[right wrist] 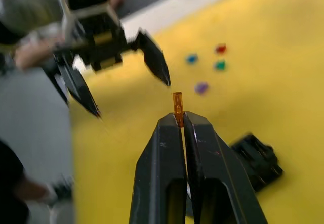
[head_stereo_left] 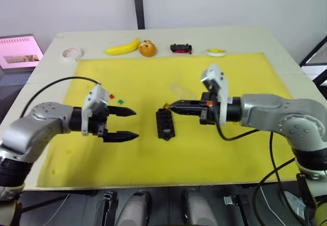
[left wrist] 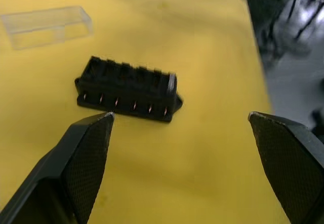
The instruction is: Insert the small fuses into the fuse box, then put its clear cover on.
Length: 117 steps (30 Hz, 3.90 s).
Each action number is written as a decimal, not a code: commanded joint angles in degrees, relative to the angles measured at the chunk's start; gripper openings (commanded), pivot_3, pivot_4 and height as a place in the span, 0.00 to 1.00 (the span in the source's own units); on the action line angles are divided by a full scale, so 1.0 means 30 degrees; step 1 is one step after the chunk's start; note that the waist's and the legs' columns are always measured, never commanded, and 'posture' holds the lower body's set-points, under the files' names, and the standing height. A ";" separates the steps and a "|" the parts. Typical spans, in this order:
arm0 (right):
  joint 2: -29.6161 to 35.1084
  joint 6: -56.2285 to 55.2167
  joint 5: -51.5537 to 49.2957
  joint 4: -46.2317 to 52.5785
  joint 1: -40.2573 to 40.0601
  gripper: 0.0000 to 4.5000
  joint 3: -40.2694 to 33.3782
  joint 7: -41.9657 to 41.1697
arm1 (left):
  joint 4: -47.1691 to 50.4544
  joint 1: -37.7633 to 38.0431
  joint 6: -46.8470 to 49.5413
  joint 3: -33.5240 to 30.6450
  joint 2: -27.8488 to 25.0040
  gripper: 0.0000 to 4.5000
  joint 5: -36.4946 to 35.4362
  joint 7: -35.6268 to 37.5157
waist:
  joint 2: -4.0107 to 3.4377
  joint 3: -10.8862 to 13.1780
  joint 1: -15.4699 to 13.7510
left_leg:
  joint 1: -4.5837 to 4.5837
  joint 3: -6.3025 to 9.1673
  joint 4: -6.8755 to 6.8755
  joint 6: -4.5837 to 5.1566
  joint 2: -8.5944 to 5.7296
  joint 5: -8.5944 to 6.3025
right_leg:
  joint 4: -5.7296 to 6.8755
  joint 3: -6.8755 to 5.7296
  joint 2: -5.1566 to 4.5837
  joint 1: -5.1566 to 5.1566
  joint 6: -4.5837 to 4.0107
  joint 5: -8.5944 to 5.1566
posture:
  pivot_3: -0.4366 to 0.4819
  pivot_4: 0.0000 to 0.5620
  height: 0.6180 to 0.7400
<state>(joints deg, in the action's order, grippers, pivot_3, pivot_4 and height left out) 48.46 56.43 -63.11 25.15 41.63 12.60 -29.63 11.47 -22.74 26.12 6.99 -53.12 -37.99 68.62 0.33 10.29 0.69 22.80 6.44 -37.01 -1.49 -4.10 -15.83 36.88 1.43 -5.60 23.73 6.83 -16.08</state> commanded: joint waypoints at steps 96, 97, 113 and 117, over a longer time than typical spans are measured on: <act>-0.2839 -0.5312 1.7829 -0.3203 0.2959 0.00 0.5155 -1.2620 | -0.0216 -0.1059 -0.3985 0.2201 0.4310 1.00 0.8213 0.0184 | 0.0015 -0.0002 0.0050 | 0.0221 0.0010 -0.0295 -0.0140 -0.0022 0.0081 | 0.0338 -0.0027 0.0026 0.0258 0.0010 0.0008 | 0.48 0.27 1.00; -0.2879 -0.5330 1.7878 -0.3269 0.2983 0.00 0.5140 -1.2623 | -0.0190 -0.1075 -0.3949 0.2205 0.4321 1.00 0.8207 0.0167 | 0.0015 -0.0002 0.0051 | 0.0221 0.0011 -0.0296 -0.0140 -0.0022 0.0081 | 0.0339 -0.0026 0.0026 0.0258 0.0010 0.0008 | 0.48 0.27 1.00; -0.2888 -0.4954 1.7990 -0.3255 0.2789 0.00 0.5155 -1.2956 | -0.0384 -0.1344 -0.3847 0.2287 0.4568 1.00 0.8212 0.0005 | 0.0015 -0.0002 0.0053 | 0.0221 0.0011 -0.0308 -0.0141 -0.0024 0.0081 | 0.0353 -0.0026 0.0025 0.0259 0.0010 0.0008 | 0.48 0.27 1.00; -0.2976 -0.4885 1.8109 -0.3352 0.2702 0.00 0.5245 -1.2828 | -0.0355 -0.1374 -0.3833 0.2298 0.4622 1.00 0.8215 0.0030 | 0.0015 -0.0003 0.0051 | 0.0221 0.0011 -0.0311 -0.0141 -0.0023 0.0081 | 0.0359 -0.0026 0.0025 0.0259 0.0010 0.0008 | 0.48 0.27 1.00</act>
<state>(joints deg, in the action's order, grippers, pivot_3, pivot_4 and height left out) 39.83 41.94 -9.07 13.66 49.44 28.97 -68.17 9.51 -25.63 15.39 14.61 -39.31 -13.12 68.62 0.37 10.28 0.84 23.46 6.47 -37.94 -1.92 -4.17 -15.59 37.96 1.35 -5.53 24.51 6.86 -16.05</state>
